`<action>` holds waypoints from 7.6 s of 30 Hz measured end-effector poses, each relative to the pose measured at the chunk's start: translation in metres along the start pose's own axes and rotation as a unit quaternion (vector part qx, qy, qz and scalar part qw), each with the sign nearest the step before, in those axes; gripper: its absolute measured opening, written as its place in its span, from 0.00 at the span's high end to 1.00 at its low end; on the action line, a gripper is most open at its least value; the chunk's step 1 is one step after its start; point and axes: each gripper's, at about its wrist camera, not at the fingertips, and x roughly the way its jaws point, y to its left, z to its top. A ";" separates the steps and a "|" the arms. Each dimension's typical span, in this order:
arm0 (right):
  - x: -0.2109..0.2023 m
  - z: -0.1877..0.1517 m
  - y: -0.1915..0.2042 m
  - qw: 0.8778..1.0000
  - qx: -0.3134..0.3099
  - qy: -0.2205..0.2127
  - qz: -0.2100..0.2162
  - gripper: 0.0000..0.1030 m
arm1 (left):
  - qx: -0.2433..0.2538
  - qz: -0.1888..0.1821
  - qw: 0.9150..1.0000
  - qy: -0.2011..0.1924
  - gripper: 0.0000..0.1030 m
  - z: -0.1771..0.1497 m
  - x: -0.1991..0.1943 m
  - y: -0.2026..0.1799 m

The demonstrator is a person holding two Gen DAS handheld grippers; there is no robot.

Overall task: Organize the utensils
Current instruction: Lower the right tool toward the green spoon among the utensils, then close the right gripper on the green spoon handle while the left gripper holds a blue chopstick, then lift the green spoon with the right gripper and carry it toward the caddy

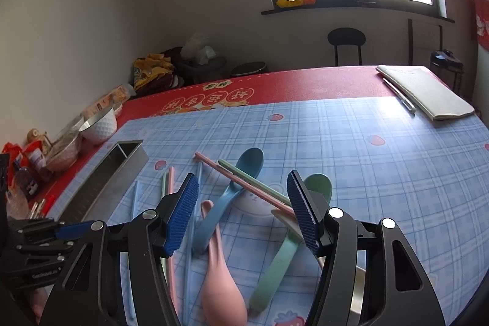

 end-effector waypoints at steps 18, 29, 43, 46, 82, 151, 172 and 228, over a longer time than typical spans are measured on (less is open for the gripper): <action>0.002 -0.006 -0.018 0.999 0.042 0.007 0.006 0.47 | -0.064 0.023 0.995 0.078 0.80 0.023 0.056 0.024; 0.007 -0.010 -0.021 0.998 0.053 0.020 0.009 0.47 | 0.000 0.044 0.997 0.060 0.82 0.036 0.071 0.010; 0.004 -0.012 -0.025 0.998 0.061 0.017 0.000 0.47 | 0.065 0.065 0.994 0.055 0.94 0.014 0.056 0.000; 0.005 -0.013 -0.023 0.998 0.057 0.021 0.001 0.47 | 0.071 0.062 0.994 0.052 0.91 0.010 0.054 0.003; -0.007 -0.033 -0.047 0.990 0.128 0.050 0.011 0.47 | -0.006 0.022 1.000 -0.013 0.94 -0.002 0.048 0.018; 0.029 -0.045 -0.045 0.960 0.120 0.241 0.076 0.93 | 0.009 0.007 1.000 -0.013 0.84 -0.004 0.048 0.009; 0.017 -0.070 -0.045 0.912 0.280 0.225 0.198 0.93 | -0.007 -0.057 0.998 0.015 0.94 -0.003 0.024 0.017; 0.035 -0.088 0.006 0.850 0.365 0.240 0.293 0.93 | -0.012 -0.079 0.996 -0.042 0.94 -0.003 -0.028 0.031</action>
